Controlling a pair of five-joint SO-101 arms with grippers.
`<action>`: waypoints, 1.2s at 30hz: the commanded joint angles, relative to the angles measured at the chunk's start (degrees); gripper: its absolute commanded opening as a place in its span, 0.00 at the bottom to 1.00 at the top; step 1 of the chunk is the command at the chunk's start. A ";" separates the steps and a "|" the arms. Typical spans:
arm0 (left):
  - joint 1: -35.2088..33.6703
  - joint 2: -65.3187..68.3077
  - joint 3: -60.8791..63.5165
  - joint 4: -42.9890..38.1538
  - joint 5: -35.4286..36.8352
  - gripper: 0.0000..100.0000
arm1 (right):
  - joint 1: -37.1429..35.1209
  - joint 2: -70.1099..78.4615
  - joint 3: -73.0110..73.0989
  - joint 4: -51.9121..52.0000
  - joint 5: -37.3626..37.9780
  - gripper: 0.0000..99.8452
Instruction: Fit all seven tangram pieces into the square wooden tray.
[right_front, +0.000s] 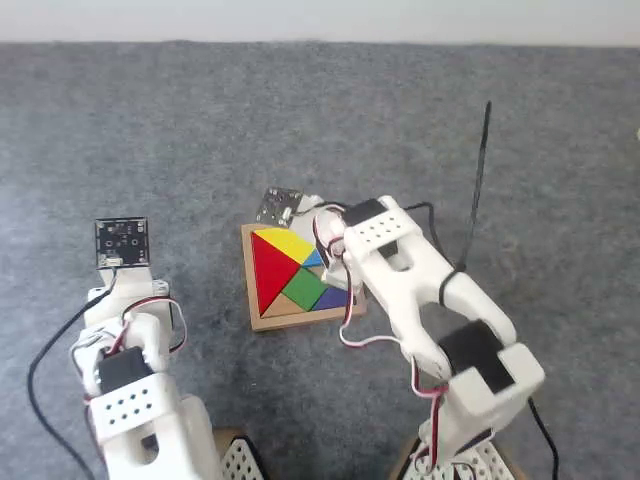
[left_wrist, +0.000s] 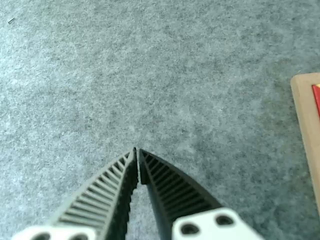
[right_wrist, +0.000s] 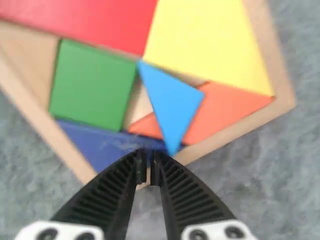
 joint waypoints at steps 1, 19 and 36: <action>-0.18 0.18 -2.15 -0.88 0.26 0.01 | 1.98 0.22 -5.36 -0.04 -0.97 0.02; -0.18 0.18 -2.15 -0.97 0.26 0.01 | 3.12 0.75 -6.59 -10.86 -6.15 0.02; -0.26 0.18 -2.15 -0.97 0.26 0.01 | -3.38 1.71 -6.77 -8.48 -6.24 0.02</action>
